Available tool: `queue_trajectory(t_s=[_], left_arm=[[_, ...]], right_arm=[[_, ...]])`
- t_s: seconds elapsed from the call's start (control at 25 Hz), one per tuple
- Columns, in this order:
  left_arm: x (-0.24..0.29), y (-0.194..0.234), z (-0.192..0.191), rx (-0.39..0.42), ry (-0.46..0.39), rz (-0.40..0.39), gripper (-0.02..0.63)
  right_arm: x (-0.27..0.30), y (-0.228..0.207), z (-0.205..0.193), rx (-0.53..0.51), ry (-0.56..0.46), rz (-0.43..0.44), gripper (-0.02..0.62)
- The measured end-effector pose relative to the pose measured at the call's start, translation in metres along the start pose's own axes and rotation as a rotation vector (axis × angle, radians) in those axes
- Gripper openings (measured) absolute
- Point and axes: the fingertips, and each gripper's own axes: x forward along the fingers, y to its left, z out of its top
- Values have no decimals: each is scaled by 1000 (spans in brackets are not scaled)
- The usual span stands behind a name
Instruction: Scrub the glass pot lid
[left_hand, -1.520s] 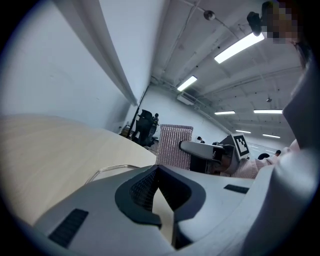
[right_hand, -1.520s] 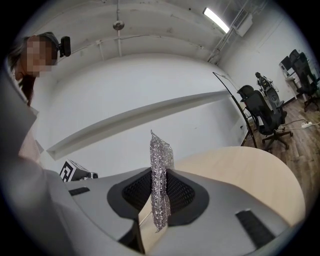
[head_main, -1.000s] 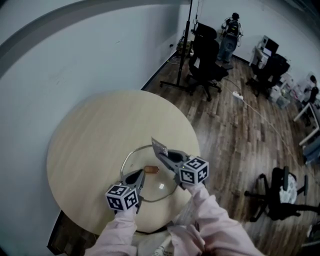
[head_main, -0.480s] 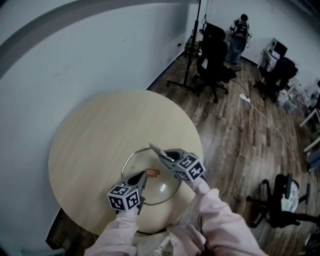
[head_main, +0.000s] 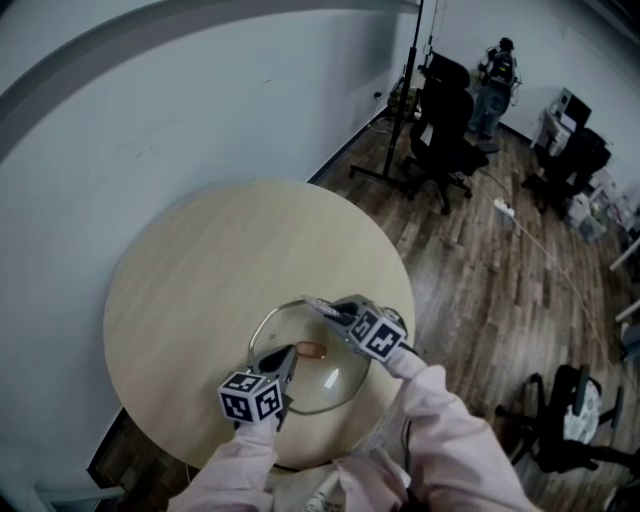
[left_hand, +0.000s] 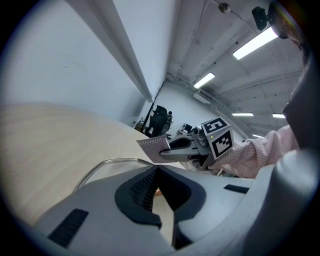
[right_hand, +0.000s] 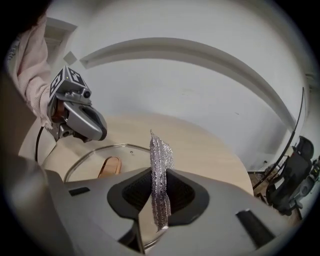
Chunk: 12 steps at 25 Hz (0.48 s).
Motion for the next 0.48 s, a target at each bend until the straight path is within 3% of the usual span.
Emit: queue_trajectory(t_s=[0.48], left_arm=[[-4,9,1,-7,-7,44,-3]], right_arm=[[24,4,-9,-219,103,53,86]])
